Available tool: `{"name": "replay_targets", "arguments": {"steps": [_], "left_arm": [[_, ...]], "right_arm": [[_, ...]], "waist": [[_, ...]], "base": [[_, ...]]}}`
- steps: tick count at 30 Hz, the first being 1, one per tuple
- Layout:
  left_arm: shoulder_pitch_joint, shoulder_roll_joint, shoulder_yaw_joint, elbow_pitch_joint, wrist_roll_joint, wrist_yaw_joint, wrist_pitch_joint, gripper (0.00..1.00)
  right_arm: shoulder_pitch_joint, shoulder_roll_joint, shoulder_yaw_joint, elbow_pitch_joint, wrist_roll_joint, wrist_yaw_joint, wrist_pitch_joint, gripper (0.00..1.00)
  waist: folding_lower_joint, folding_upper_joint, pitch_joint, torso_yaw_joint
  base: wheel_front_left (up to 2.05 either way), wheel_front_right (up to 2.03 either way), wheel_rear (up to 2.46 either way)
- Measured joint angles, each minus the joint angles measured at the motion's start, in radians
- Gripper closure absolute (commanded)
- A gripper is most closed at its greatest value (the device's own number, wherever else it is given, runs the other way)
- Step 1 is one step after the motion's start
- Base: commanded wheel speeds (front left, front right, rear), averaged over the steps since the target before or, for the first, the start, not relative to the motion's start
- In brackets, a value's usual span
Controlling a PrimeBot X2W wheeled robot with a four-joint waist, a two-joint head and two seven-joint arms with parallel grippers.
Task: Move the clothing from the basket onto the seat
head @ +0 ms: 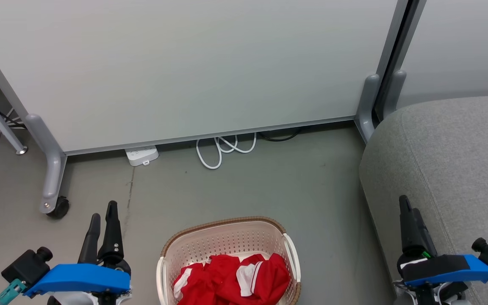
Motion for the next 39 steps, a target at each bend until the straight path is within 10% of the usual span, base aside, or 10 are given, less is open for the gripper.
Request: {"name": "replay_targets", "arguments": {"steps": [39], "left_arm": [[-0.039, 0.007, -0.070, 0.048, 0.454, 0.017, -0.107, 0.00]], "right_arm": [[-0.021, -0.001, 0.055, 0.027, -0.426, 0.000, -0.106, 0.00]], "waist": [[0.0000, 0.0000, -0.006, 0.021]], "base": [[0.00, 0.00, 0.00]]}}
